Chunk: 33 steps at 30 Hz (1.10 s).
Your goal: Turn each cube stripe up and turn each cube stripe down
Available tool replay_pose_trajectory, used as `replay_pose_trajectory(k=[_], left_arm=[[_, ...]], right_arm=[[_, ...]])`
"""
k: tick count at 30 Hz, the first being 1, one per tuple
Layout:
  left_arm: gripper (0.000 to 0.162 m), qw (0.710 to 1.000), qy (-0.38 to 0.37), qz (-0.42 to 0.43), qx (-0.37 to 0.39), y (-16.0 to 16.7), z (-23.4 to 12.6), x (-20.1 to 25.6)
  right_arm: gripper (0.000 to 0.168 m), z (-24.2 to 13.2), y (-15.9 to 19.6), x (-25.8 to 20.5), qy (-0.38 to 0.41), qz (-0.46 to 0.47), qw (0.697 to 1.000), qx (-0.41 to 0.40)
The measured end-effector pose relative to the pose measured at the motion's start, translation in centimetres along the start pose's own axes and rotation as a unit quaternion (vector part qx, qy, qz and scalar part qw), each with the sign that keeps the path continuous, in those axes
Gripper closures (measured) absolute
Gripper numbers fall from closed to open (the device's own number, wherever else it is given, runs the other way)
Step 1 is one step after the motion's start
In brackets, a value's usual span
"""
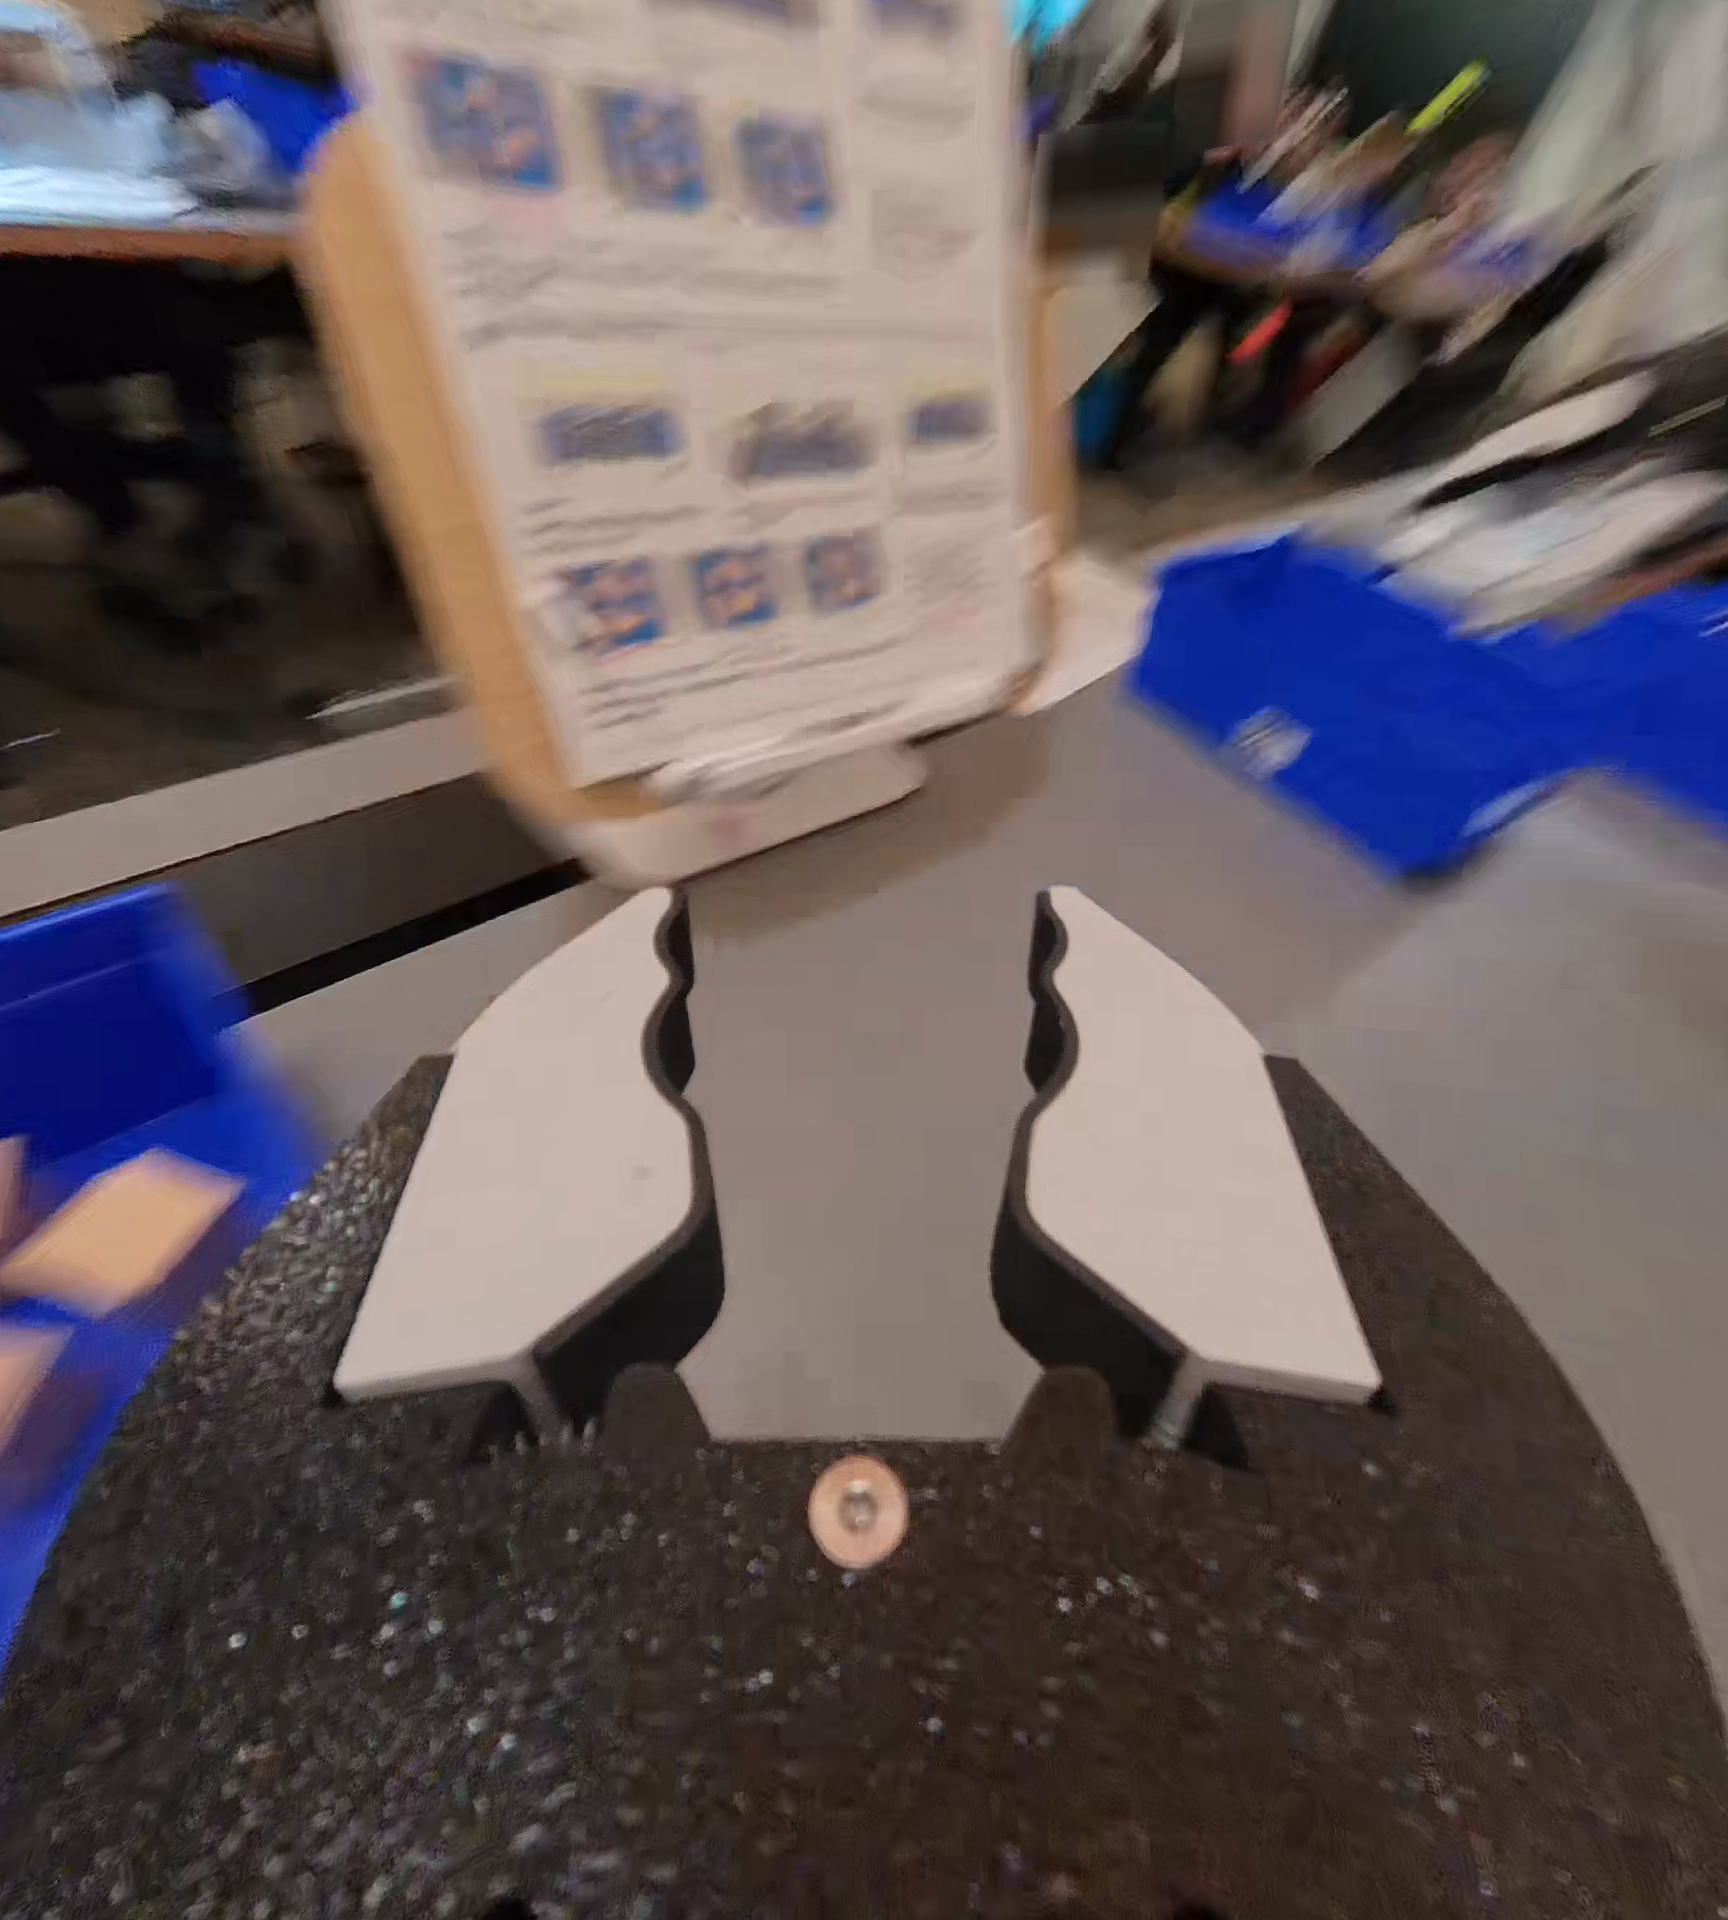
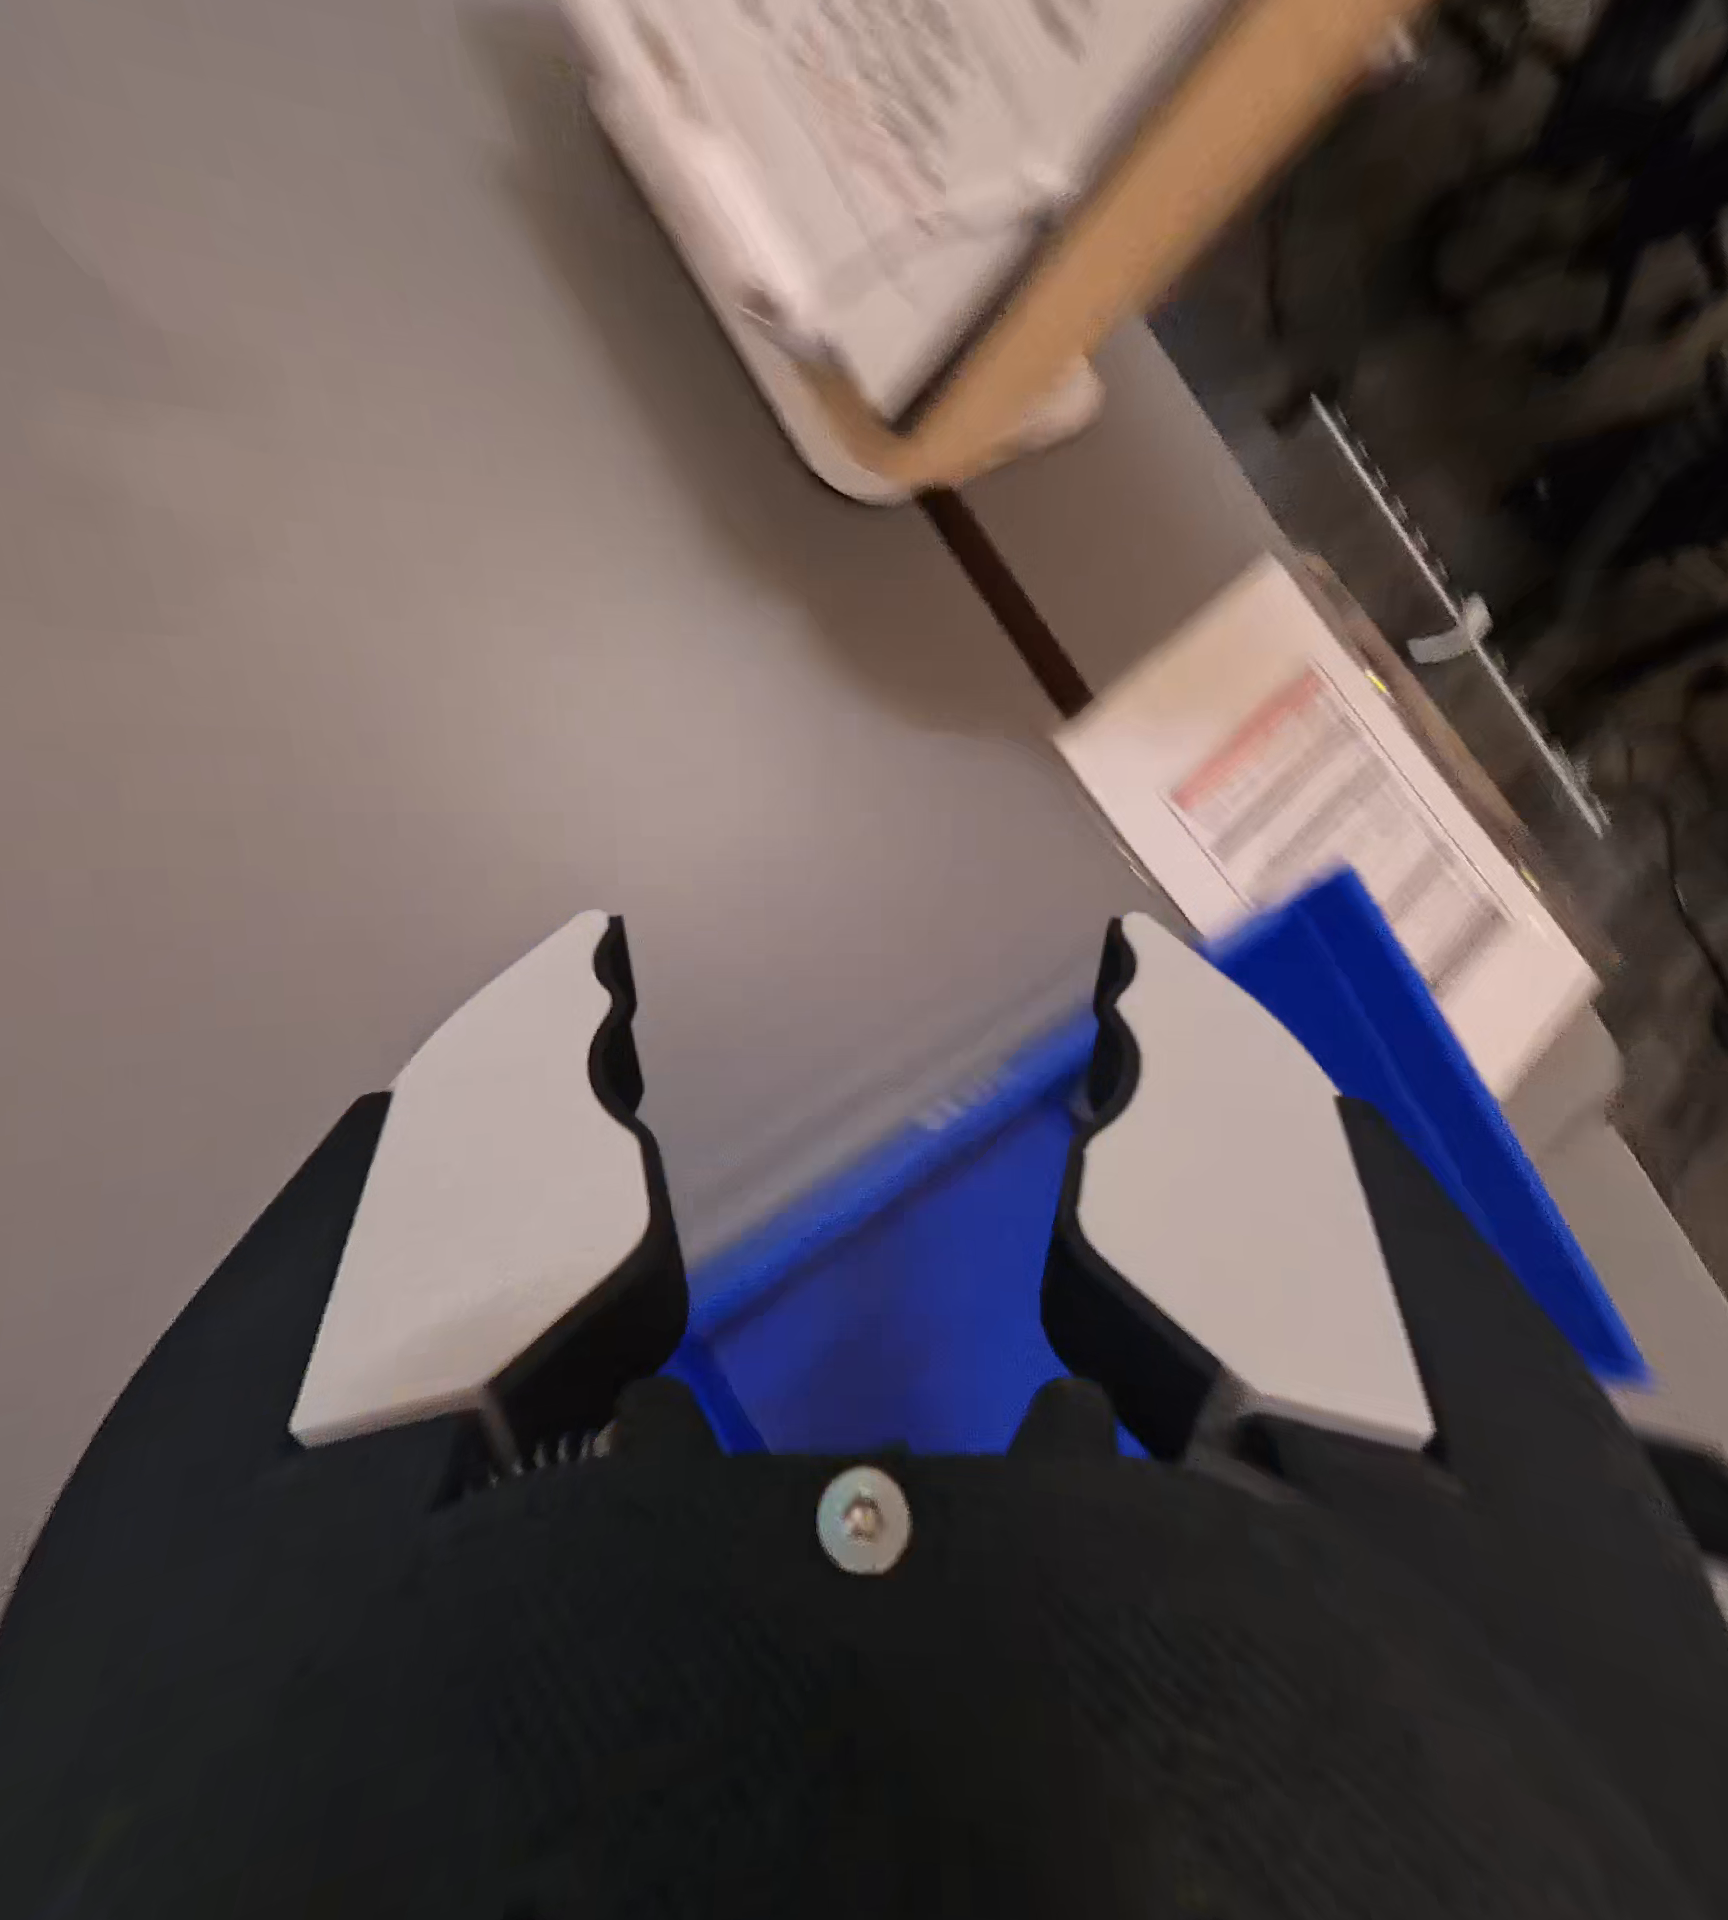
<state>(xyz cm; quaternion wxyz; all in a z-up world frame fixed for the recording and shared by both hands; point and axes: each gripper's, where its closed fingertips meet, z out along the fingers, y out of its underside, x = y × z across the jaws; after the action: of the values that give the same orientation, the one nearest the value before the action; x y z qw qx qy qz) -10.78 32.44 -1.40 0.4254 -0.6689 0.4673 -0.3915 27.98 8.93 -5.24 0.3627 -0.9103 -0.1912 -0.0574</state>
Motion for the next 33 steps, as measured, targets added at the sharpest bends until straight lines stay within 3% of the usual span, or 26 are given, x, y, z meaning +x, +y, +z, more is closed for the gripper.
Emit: replay_pose_trajectory(k=[4,7,10,15,22,30,33], left_arm=[[0.095,0.967,-0.135,0.080,-0.199,4.5,-3.5,-11.4],[0.091,0.917,-0.167,0.121,-0.341,8.1,-4.9,-18.0],[0.089,0.884,-0.155,0.144,-0.416,10.9,-4.9,-21.6],[0.088,0.853,-0.123,0.095,-0.498,14.9,-3.9,-24.0],[0.090,0.775,-0.136,0.109,-0.607,17.4,-3.7,-26.1],[0.092,0.735,-0.140,0.103,-0.656,19.0,-4.1,-26.9],[0.094,0.735,-0.140,0.092,-0.657,19.5,-4.0,-26.9]], right_arm=[[0.074,3.6,-1.6,-8.4,-0.049,-0.032,0.997,0.045],[0.077,6.1,-2.2,-14.3,-0.103,-0.040,0.992,0.056],[0.082,8.0,-2.6,-18.9,-0.137,-0.074,0.985,0.069],[0.076,9.1,-3.0,-22.5,-0.163,-0.072,0.980,0.087],[0.076,9.0,-2.6,-23.0,-0.166,-0.044,0.977,0.128],[0.075,8.5,-1.1,-22.9,-0.169,-0.047,0.975,0.135],[0.074,8.7,-0.7,-22.5,-0.169,-0.036,0.975,0.138]])
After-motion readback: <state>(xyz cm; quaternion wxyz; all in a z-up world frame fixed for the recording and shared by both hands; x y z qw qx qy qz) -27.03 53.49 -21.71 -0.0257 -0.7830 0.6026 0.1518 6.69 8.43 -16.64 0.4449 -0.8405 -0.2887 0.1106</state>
